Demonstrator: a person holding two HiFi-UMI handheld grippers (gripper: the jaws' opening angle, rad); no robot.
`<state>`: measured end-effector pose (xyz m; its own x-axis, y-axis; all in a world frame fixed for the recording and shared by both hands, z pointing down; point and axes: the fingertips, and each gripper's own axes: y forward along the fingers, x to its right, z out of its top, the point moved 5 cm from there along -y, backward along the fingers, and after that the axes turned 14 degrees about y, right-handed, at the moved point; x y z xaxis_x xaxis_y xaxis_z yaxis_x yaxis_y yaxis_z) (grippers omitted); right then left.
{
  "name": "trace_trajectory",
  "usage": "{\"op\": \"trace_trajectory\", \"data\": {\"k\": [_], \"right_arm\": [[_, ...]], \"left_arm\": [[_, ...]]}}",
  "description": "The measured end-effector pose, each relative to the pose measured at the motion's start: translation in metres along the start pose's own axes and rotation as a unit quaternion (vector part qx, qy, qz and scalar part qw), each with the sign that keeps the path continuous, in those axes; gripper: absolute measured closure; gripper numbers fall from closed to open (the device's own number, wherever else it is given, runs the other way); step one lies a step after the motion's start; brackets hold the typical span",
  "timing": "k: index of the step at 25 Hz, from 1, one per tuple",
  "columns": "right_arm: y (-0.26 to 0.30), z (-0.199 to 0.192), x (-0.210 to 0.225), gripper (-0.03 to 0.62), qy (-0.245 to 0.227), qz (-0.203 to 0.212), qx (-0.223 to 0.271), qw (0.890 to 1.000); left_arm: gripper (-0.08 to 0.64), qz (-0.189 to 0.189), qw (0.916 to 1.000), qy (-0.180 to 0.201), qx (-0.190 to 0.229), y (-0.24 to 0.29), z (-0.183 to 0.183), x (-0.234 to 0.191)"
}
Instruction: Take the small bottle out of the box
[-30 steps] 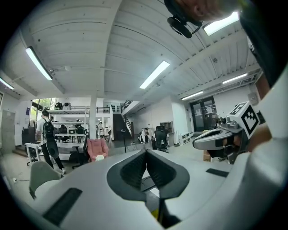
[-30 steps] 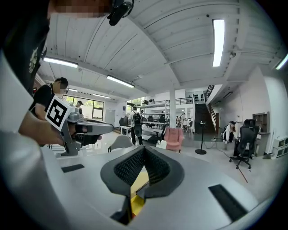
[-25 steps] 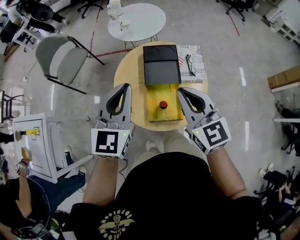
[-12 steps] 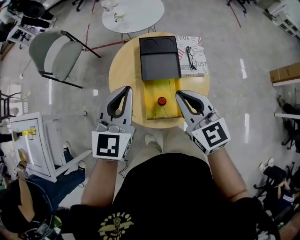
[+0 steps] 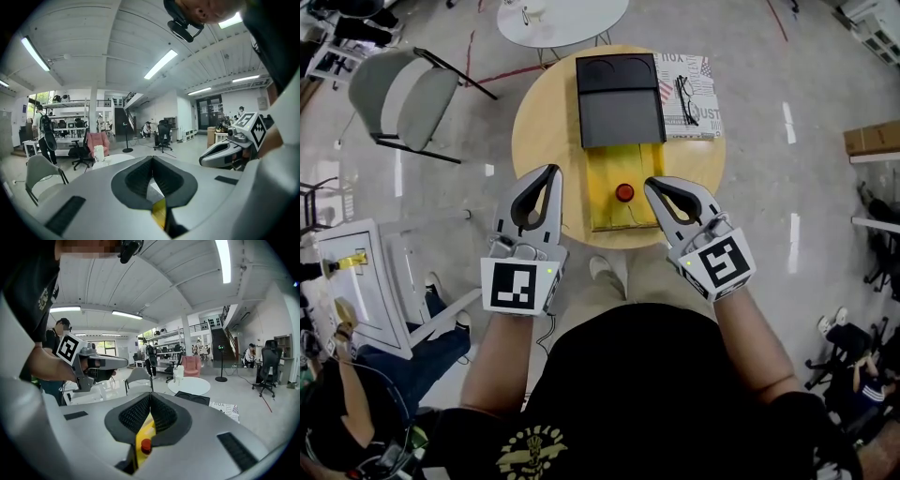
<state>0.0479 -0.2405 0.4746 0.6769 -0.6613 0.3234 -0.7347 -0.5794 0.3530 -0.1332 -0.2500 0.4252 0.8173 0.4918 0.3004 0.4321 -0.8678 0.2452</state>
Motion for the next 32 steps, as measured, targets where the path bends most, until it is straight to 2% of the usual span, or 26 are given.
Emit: {"op": "trace_trajectory", "data": {"k": [8, 22, 32], "right_arm": [[0.018, -0.018, 0.003, 0.549, -0.014, 0.011, -0.020, 1.000], [0.050, -0.058, 0.013, 0.481, 0.002, 0.031, -0.068, 0.997], [0.066, -0.097, 0.020, 0.423, 0.014, 0.020, -0.104, 0.994]], "left_arm": [[0.545, -0.004, 0.9997, -0.025, -0.004, 0.010, -0.018, 0.005], [0.545, -0.006, 0.9991, -0.039, -0.018, 0.021, -0.047, 0.005], [0.545, -0.013, 0.9982, -0.048, -0.033, 0.025, -0.074, 0.011]]}}
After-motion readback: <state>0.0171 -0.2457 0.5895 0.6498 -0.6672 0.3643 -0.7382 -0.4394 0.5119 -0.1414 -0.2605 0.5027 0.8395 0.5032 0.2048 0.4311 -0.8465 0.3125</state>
